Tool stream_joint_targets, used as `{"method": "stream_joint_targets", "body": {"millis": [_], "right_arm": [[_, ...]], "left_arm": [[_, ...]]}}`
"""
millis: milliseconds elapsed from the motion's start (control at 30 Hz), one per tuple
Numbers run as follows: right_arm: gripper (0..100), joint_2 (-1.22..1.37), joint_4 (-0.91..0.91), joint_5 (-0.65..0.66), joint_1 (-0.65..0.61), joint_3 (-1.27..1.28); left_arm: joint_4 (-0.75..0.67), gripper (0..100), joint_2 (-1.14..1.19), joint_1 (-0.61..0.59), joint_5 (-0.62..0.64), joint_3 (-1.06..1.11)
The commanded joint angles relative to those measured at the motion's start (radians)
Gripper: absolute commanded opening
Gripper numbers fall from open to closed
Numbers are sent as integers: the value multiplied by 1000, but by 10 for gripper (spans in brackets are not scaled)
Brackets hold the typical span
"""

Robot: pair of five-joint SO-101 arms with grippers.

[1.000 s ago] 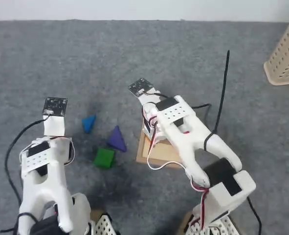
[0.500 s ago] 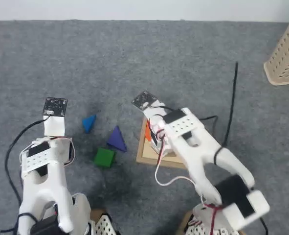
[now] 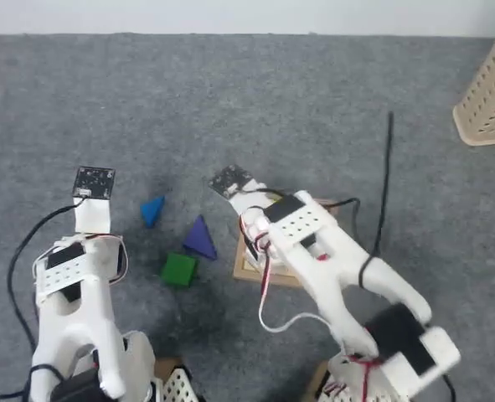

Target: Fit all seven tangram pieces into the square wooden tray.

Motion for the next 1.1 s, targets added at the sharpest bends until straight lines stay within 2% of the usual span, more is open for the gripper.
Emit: {"method": "stream_joint_targets", "body": {"millis": [0, 167, 367, 633, 700, 800, 1067], "right_arm": [[206, 51, 10, -15, -8, -58], [196, 125, 15, -17, 18, -110], [80, 159, 13, -17, 27, -149], [80, 67, 56, -6, 25, -216], [80, 38, 91, 40, 22, -258], [80, 25, 151, 250, 24, -316], [80, 73, 234, 1132, 33, -350]], "left_arm": [[-18, 16, -35, -2, -12, -4], [-18, 16, -35, -3, -12, -4], [-18, 16, -35, -3, -12, -4], [-18, 16, -35, -3, -12, -4], [-18, 16, -35, -3, -12, -4], [-18, 16, -35, -3, -12, -4], [-18, 16, -35, -5, -12, -4]]}}
